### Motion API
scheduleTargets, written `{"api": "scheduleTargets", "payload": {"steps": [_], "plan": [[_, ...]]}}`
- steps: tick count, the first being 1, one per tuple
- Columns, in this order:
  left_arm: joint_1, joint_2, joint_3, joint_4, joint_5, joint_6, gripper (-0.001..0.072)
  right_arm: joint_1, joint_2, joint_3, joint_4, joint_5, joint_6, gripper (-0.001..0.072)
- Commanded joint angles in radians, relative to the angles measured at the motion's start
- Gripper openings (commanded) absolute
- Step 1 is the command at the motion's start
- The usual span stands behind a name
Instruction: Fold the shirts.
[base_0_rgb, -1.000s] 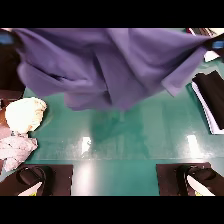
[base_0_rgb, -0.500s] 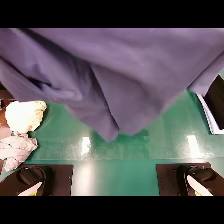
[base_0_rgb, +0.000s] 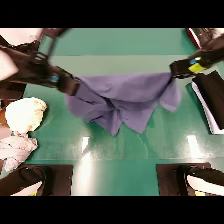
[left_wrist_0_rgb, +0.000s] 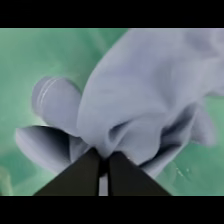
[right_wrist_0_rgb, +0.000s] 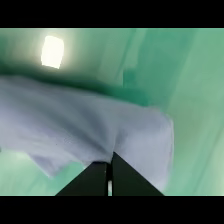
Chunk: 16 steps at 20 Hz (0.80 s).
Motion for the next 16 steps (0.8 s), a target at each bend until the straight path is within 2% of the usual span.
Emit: {"api": "scheduleTargets", "payload": {"steps": [1, 4, 6, 7, 8, 9, 10, 11, 12, 13, 16], "plan": [[0.093, -0.142, -0.083, -0.023, 0.198, 0.018, 0.003, -0.024, -0.166, 0.001, 0.032, -0.111, -0.023, 0.0015], [0.197, -0.223, -0.083, -0.107, 0.303, 0.018, 0.0031, -0.07, -0.24, 0.001, 0.119, -0.226, -0.022, 0.0015], [0.249, -0.24, -0.083, -0.124, 0.326, -0.015, 0.0031, -0.097, -0.259, 0.001, 0.136, -0.297, -0.02, 0.0016], [0.276, -0.239, -0.08, -0.124, 0.322, -0.017, 0.0102, -0.111, -0.261, 0.001, 0.136, -0.33, -0.02, 0.0016], [0.302, -0.238, -0.071, -0.125, 0.304, -0.02, 0.041, -0.125, -0.259, 0.002, 0.14, -0.349, -0.02, 0.0017], [0.326, -0.237, -0.058, -0.125, 0.271, -0.028, 0.0579, -0.142, -0.256, 0.002, 0.156, -0.357, -0.021, 0.0043], [0.349, -0.232, -0.047, -0.125, 0.228, -0.027, 0.0577, -0.159, -0.251, 0.008, 0.16, -0.351, -0.02, 0.0234], [0.37, -0.228, -0.037, -0.126, 0.182, -0.027, 0.0577, -0.175, -0.247, 0.019, 0.159, -0.337, -0.02, 0.0459], [0.384, -0.219, -0.035, -0.127, 0.143, -0.026, 0.0562, -0.19, -0.245, 0.036, 0.159, -0.31, -0.02, 0.0493], [0.386, -0.214, -0.036, -0.123, 0.109, -0.023, 0.0494, -0.207, -0.244, 0.056, 0.159, -0.273, -0.02, 0.0492], [0.386, -0.211, -0.053, -0.174, 0.077, -0.014, 0.0499, -0.227, -0.211, 0.046, 0.158, -0.201, -0.032, 0.0482]]}}
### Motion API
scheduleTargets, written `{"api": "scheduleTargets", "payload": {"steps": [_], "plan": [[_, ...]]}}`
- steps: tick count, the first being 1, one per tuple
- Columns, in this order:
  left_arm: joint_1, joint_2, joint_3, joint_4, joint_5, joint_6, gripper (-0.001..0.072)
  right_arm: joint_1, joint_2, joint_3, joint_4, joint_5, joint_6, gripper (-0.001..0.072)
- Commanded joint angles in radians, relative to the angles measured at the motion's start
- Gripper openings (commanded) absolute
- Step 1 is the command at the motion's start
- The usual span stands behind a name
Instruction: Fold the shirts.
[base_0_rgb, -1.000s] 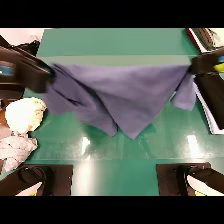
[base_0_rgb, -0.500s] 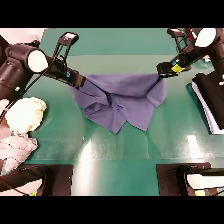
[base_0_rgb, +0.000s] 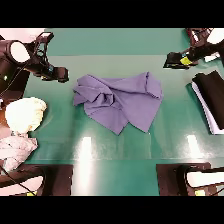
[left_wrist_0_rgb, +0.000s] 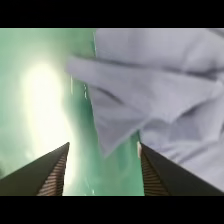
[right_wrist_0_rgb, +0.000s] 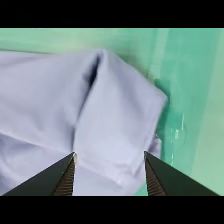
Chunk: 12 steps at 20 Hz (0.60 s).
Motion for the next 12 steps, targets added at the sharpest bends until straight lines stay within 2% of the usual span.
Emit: {"api": "scheduleTargets", "payload": {"steps": [1, 3, 5, 6, 7, 12], "plan": [[0.018, 0.005, -0.034, -0.081, -0.037, 0.016, 0.05, -0.024, 0.043, -0.027, 0.006, 0.052, -0.022, 0.0482], [0.018, 0.003, -0.105, -0.165, 0.036, 0.045, 0.05, -0.022, 0.088, -0.093, 0.007, 0.035, -0.026, 0.0482], [0.023, -0.004, -0.172, -0.179, 0.099, 0.058, 0.0501, -0.023, 0.139, -0.171, 0.007, 0.017, -0.026, 0.0481], [0.033, -0.015, -0.192, -0.184, 0.109, 0.058, 0.0501, -0.023, 0.166, -0.214, 0.007, 0.01, -0.027, 0.0478], [0.046, -0.034, -0.199, -0.187, 0.111, 0.058, 0.0501, -0.023, 0.192, -0.252, 0.007, 0.006, -0.029, 0.044], [0.117, -0.16, -0.199, -0.286, 0.136, 0.097, 0.05, -0.023, 0.336, -0.452, 0.007, -0.058, -0.037, 0.0437]]}}
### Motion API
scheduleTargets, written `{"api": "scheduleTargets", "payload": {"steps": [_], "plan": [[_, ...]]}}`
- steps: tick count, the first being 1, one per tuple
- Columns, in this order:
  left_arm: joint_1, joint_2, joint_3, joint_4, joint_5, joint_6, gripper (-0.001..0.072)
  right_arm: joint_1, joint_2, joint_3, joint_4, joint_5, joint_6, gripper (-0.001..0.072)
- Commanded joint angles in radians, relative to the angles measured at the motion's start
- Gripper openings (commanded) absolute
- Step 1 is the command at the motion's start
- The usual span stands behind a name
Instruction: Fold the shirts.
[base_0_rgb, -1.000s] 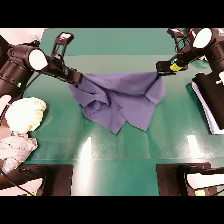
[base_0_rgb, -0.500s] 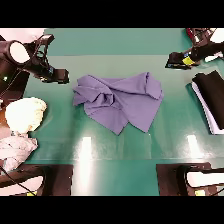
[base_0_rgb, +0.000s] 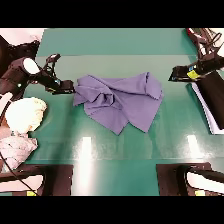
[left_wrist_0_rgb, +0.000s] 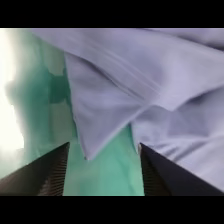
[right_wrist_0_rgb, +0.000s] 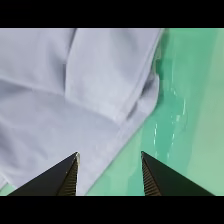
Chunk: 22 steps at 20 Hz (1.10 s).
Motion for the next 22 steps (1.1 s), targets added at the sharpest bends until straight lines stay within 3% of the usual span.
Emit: {"api": "scheduleTargets", "payload": {"steps": [1, 11, 12, 13, 14, 20, 22], "plan": [[0.03, -0.08, -0.011, -0.069, 0.026, 0.055, 0.05, 0.001, 0.103, -0.137, 0.001, -0.062, -0.005, 0.0437], [0.03, -0.18, -0.011, -0.126, 0.046, 0.079, 0.0496, 0.001, 0.224, -0.279, 0.002, -0.079, -0.003, 0.0437], [0.027, -0.18, -0.011, -0.129, 0.047, 0.079, 0.044, 0.001, 0.225, -0.283, 0.002, -0.071, -0.003, 0.0437], [0.027, -0.18, -0.011, -0.134, 0.046, 0.084, 0.0194, 0.001, 0.224, -0.283, 0.002, -0.06, -0.003, 0.0438], [0.027, -0.18, -0.011, -0.142, 0.046, 0.106, 0.0038, 0.001, 0.224, -0.283, 0.002, -0.049, 0.0, 0.0437], [0.027, -0.152, 0.059, -0.143, -0.033, 0.116, 0.0029, 0.01, 0.117, -0.286, 0.002, 0.103, 0.029, 0.0438], [0.027, -0.111, 0.09, -0.138, -0.03, 0.132, 0.0029, 0.048, 0.056, -0.304, 0.002, 0.095, 0.051, 0.0438]]}}
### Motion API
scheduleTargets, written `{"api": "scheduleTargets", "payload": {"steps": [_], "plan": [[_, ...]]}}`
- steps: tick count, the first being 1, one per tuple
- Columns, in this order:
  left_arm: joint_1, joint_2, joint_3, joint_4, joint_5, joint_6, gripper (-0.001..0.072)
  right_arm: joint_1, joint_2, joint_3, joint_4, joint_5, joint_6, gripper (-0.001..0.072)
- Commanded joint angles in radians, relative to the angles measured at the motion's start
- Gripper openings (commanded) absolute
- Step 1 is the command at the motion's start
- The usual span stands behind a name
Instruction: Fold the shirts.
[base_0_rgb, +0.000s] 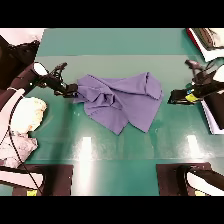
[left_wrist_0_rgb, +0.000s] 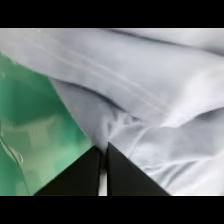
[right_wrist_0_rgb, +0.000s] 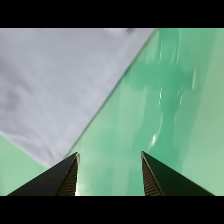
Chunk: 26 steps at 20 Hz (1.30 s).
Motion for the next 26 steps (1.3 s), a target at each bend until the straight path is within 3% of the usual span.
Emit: {"api": "scheduleTargets", "payload": {"steps": [1, 6, 16, 23, 24, 25, 26], "plan": [[0.0, 0.058, 0.052, 0.006, -0.016, 0.019, 0.0029, 0.058, -0.093, -0.042, 0.013, 0.022, 0.039, 0.0438], [0.0, 0.125, 0.064, 0.035, -0.021, 0.025, 0.0029, 0.178, -0.151, -0.229, 0.238, -0.138, 0.055, 0.0438], [0.0, 0.126, 0.064, 0.035, -0.05, 0.029, 0.003, 0.296, -0.149, -0.268, 0.221, -0.187, 0.109, 0.0433], [0.0, 0.126, 0.064, 0.034, -0.051, 0.029, 0.003, 0.299, -0.15, -0.269, 0.122, -0.219, 0.177, 0.0431], [0.0, 0.126, 0.064, 0.034, -0.051, 0.029, 0.0029, 0.301, -0.15, -0.269, 0.122, -0.232, 0.178, 0.0425], [0.0, 0.126, 0.064, 0.034, -0.051, 0.029, 0.003, 0.303, -0.15, -0.269, 0.122, -0.242, 0.179, 0.034], [0.0, 0.126, 0.064, 0.034, -0.051, 0.029, 0.003, 0.309, -0.15, -0.269, 0.122, -0.249, 0.179, 0.0307]]}}
